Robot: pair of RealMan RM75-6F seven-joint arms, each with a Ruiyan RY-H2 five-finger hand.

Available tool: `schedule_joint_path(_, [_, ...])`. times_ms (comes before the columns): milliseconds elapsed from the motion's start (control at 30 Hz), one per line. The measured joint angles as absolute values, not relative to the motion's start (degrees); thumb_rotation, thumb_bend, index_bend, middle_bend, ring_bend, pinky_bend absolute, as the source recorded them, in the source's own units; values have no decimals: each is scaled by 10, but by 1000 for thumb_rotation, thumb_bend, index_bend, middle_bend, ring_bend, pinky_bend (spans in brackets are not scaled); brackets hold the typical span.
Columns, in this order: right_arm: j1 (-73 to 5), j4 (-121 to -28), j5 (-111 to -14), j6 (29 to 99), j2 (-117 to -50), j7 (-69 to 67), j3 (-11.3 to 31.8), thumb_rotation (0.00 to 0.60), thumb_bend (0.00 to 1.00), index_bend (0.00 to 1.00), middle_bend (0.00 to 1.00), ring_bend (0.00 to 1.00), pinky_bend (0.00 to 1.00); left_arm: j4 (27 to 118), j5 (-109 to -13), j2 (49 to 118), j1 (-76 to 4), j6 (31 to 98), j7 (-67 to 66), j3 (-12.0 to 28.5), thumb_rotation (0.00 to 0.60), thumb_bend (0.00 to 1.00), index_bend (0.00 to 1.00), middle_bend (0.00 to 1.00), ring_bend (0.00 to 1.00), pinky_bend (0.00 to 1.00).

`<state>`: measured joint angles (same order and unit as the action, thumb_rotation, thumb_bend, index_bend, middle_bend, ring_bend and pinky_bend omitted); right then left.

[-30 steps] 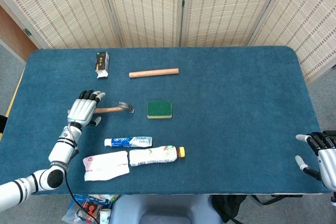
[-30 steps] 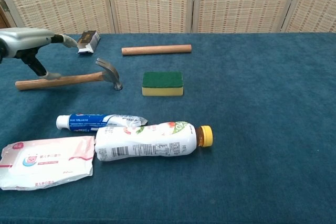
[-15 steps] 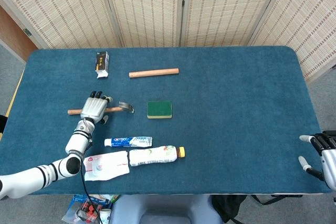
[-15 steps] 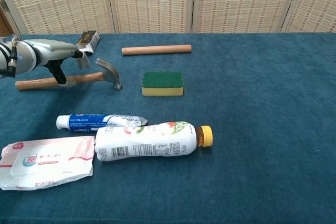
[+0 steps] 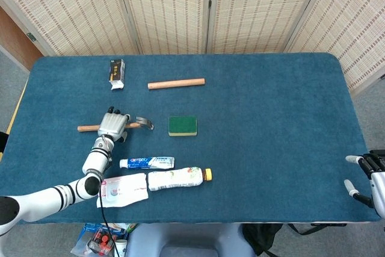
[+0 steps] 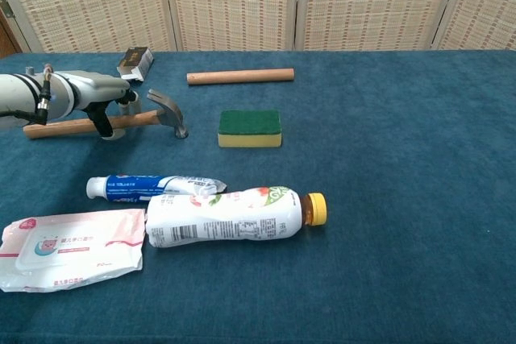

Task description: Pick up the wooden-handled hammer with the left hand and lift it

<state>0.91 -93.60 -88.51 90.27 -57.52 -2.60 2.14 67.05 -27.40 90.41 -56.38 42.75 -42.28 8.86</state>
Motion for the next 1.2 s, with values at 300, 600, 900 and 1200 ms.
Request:
schedule_joint_path(300, [9,-935,-884,901,-576,-26,22,600,262,326,348,235,264,664,-264,909,-572,429,-421,79,600,468,297,367,172,0])
schedule_joint_path(600, [11,-934,-882,902,-577,-27,22,600,263,327,348,235,264,663,-255,908,-578,429,-420,70,600,515,308,378,185,0])
schedule_joint_path(900, [13,-933,-880,902,-577,-27,23,600,262,327,348,235,264,655,-249,913,-584,428,-418,65,600,578,351,423,215,0])
schedule_joint_path(1200, [14,-933,-878,901,-578,-27,24,600,262,327,348,235,264,643,-254,918,-584,425,-407,63,600,587,440,525,300,0])
